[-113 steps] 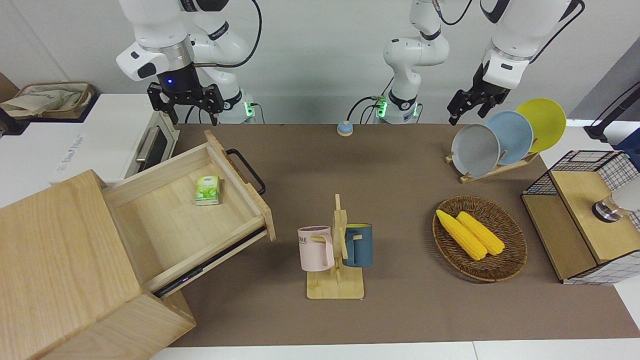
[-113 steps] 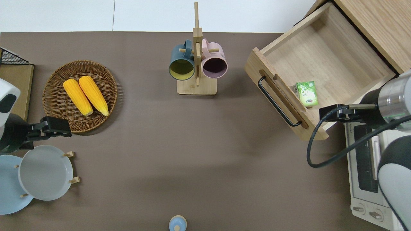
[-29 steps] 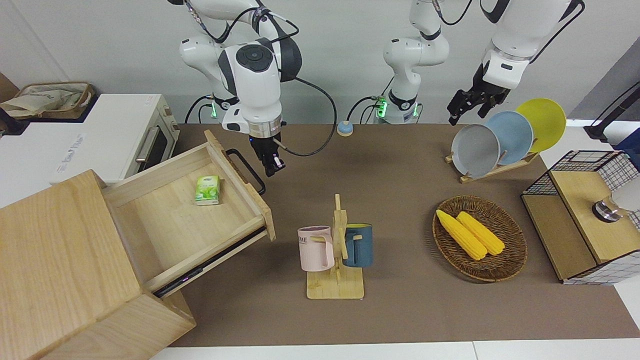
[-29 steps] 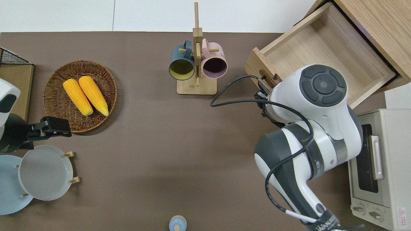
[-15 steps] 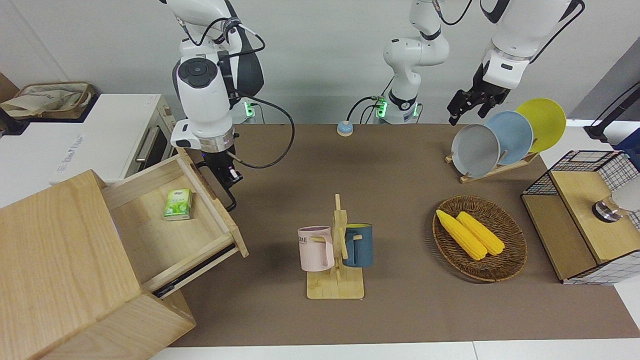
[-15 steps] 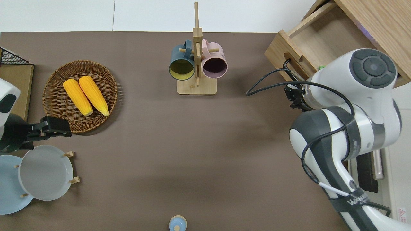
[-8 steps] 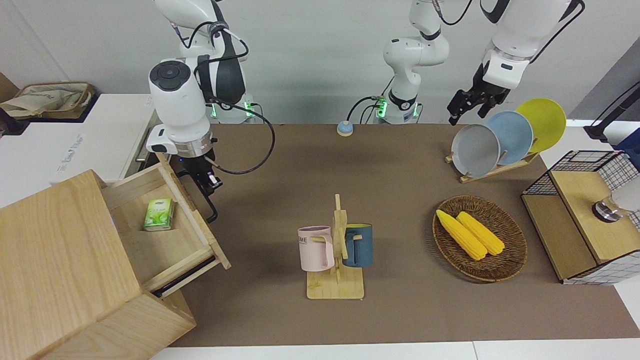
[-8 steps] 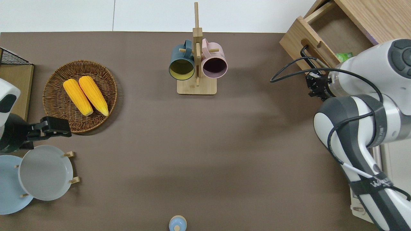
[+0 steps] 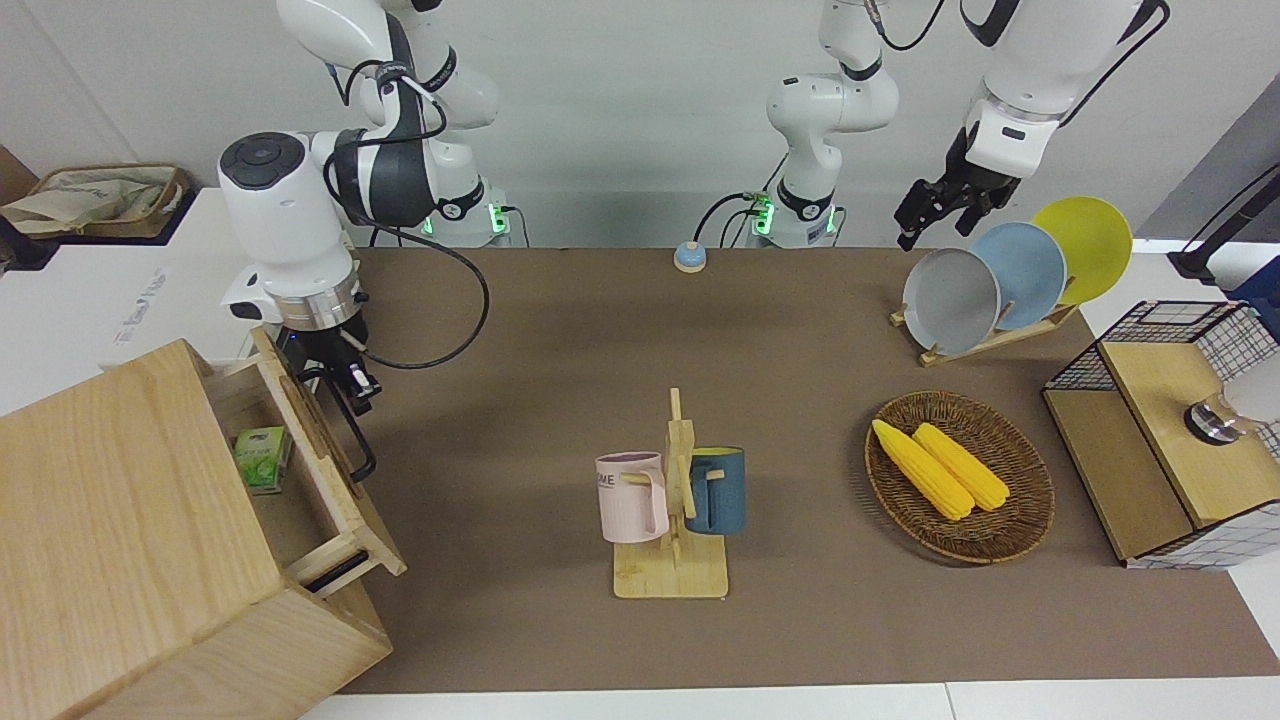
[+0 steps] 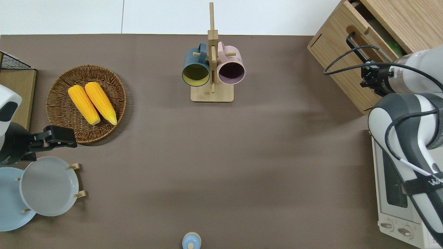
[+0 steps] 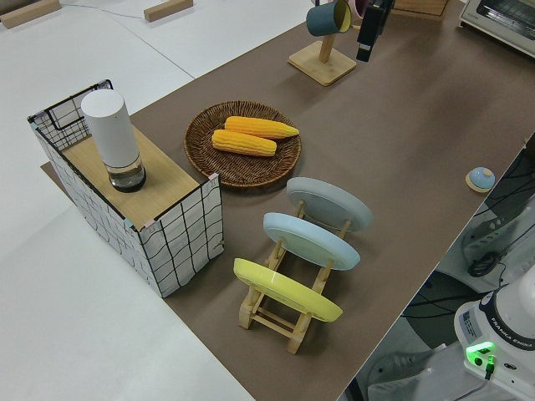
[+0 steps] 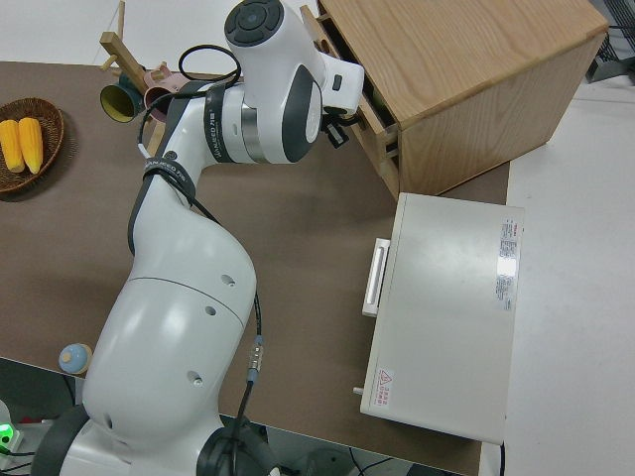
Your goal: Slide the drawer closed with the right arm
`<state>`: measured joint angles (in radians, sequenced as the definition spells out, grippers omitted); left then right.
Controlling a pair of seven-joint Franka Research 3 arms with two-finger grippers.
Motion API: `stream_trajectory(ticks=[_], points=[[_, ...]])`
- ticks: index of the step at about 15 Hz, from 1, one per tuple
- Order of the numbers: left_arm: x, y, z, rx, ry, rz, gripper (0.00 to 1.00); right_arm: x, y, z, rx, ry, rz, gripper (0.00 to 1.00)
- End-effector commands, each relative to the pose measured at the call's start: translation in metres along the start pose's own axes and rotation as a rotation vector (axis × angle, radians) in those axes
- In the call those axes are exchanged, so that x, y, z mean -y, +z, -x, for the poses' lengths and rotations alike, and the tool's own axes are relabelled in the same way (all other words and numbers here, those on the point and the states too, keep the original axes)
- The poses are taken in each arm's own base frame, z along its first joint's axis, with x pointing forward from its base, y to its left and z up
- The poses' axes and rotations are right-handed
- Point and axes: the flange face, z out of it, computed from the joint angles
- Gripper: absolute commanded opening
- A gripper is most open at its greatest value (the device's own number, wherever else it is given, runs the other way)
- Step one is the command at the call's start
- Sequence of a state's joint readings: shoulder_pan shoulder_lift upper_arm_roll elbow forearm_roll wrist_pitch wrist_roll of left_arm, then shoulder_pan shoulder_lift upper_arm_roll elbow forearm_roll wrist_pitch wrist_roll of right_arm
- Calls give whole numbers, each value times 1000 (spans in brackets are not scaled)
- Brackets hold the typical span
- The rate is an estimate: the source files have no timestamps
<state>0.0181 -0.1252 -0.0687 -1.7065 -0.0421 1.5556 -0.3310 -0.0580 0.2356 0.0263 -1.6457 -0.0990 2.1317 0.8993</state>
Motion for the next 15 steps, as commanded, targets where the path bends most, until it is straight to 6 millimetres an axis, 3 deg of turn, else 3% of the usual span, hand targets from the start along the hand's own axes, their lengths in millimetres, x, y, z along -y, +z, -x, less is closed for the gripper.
stream_trajectory(ticks=[1, 7, 10, 15], points=[[3, -5, 3, 4, 6, 0, 993, -14, 6, -35, -56, -33, -19, 0], [3, -4, 4, 5, 6, -1, 993, -24, 4, -49, -67, -36, -21, 0], [3, -5, 3, 4, 6, 0, 993, -10, -4, -28, -37, -6, -22, 0], [3, -5, 3, 4, 8, 0, 993, 5, -26, 20, 35, -111, 34, 0]])
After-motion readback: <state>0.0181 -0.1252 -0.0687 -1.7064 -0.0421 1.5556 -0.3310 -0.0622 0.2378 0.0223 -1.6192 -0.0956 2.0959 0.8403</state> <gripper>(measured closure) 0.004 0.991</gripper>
